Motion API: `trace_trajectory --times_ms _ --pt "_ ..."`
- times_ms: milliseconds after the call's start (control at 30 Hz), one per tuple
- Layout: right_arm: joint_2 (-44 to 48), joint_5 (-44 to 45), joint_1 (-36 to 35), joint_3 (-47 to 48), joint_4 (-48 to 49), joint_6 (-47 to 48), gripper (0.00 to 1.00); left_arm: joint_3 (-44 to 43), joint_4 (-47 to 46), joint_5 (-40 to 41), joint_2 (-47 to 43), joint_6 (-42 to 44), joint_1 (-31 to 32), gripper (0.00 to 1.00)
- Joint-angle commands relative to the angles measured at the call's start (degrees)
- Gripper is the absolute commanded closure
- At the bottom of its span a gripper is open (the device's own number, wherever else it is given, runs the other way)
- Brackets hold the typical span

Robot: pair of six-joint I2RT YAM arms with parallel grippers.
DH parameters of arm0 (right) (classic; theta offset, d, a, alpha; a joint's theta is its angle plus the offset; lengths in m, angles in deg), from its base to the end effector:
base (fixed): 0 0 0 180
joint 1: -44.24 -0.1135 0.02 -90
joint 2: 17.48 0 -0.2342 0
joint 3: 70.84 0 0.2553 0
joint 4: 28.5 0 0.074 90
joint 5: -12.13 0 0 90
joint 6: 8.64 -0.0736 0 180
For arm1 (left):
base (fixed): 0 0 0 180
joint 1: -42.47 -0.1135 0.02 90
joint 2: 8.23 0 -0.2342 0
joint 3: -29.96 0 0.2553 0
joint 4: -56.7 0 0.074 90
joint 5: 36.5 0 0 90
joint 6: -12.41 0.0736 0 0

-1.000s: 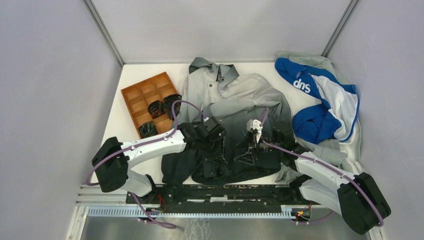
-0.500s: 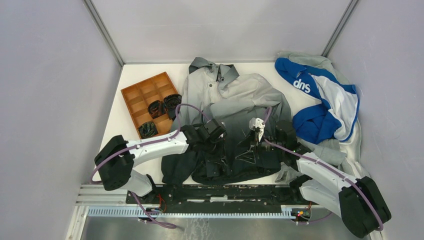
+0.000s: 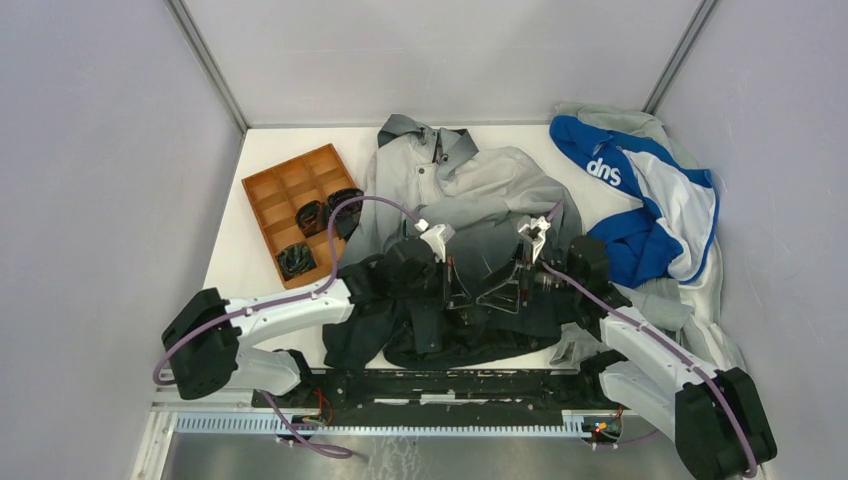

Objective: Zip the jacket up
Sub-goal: Adjust the zipper on the jacket.

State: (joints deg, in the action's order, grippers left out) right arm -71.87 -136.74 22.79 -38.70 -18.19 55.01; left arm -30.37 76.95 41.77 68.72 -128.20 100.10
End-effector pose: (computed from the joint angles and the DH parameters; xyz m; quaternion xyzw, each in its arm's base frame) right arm 0.1906 0.1426 0.1841 -0.2803 0.6892 0.5712 0.3467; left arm 0.1633 -0.2856 0.1810 0.1001 0.8853 -0.4140 0.1867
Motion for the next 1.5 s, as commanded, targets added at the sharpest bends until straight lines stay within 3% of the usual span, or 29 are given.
trace_trajectory --times_ms 0,200,467,600,867,1033,1300,1367,1467 --pt "0.89 -0.37 3.53 3.54 -5.25 -4.29 0.29 4.17 -21.10 5.91 -3.94 5.73 0.12 0.98" --pt "1.10 1.38 5.02 10.44 -22.73 9.02 0.22 7.27 -32.28 7.72 -1.80 8.43 0.15 0.98" --pt "-0.75 6.27 5.45 13.09 -32.44 16.33 0.22 7.99 -36.16 11.02 -1.32 10.71 0.51 0.98" --pt "-2.13 5.50 5.39 13.03 -31.90 15.30 0.26 8.83 -38.29 11.53 -1.54 11.06 0.88 0.98" --pt "-2.74 1.09 5.46 11.66 -20.95 5.23 0.39 9.17 -38.82 11.07 -1.30 11.44 1.50 0.98" --pt "-2.81 0.13 5.46 10.95 -18.63 3.56 0.40 9.78 -38.11 10.59 -1.96 12.02 1.50 0.98" --pt "-3.18 -1.35 5.37 10.04 -16.96 3.07 0.79 9.80 -38.09 11.01 -2.19 11.88 1.50 0.98" --pt "-3.18 -1.75 5.39 9.93 -16.96 3.35 0.78 9.76 -38.08 10.99 -2.11 11.60 1.52 0.98" --pt "-3.25 -1.97 5.37 10.03 -17.88 4.33 0.61 9.79 -38.10 11.10 -2.11 11.16 1.47 0.98"
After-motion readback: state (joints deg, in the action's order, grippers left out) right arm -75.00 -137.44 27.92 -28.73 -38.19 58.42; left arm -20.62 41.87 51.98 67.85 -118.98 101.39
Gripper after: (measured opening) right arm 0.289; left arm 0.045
